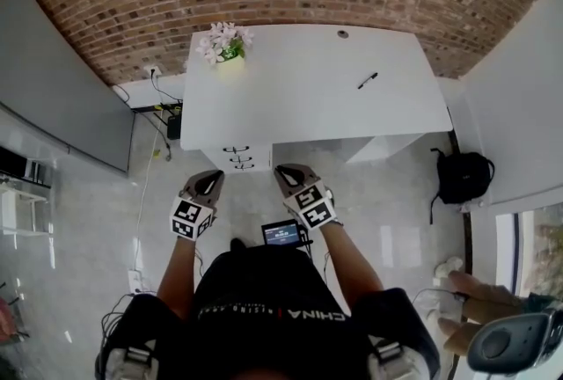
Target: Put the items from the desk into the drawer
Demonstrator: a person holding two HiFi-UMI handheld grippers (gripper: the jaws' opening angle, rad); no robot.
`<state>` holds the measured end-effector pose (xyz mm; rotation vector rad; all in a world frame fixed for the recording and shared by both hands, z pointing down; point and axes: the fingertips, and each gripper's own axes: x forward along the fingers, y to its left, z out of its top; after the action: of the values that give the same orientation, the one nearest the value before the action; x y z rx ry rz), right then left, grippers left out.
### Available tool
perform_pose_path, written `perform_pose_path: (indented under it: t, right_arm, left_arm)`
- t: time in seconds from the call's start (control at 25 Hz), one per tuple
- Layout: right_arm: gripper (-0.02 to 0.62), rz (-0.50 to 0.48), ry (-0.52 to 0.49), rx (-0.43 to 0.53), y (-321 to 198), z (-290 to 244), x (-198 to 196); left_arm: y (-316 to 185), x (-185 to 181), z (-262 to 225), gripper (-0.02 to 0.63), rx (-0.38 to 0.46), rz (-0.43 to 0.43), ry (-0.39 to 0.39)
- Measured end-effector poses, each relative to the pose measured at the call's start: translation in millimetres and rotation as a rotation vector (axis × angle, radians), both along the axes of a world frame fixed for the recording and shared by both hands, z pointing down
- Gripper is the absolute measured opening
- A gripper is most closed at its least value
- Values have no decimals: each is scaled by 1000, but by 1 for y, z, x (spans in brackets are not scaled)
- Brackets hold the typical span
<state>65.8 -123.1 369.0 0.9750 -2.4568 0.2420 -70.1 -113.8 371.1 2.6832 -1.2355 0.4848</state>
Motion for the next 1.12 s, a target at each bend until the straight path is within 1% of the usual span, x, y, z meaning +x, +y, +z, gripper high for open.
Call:
perform_pose_path:
  t: [0.24, 0.52, 0.72, 0.8, 0.96, 1.12]
  right_arm:
    - [20, -11, -7, 2, -1, 1, -10]
    - [20, -12, -25, -2, 4, -4, -2]
    - [20, -51, -14, -19, 21, 7, 13]
    - [20, -55, -7, -18, 29, 14, 18]
    - [20, -35, -9, -29, 55, 26, 19]
    - [20, -10, 7, -29, 82, 30, 8]
  left_arm:
    - [3, 0, -3, 11, 1, 19, -25]
    - [9, 10, -7, 11, -2, 28, -51]
    - [28, 18, 0, 11, -30, -28, -92]
    - [40, 19, 7, 11, -41, -36, -100]
    - [67, 17, 14, 11, -26, -28, -94]
    - [93, 3, 13, 11, -12, -13, -81]
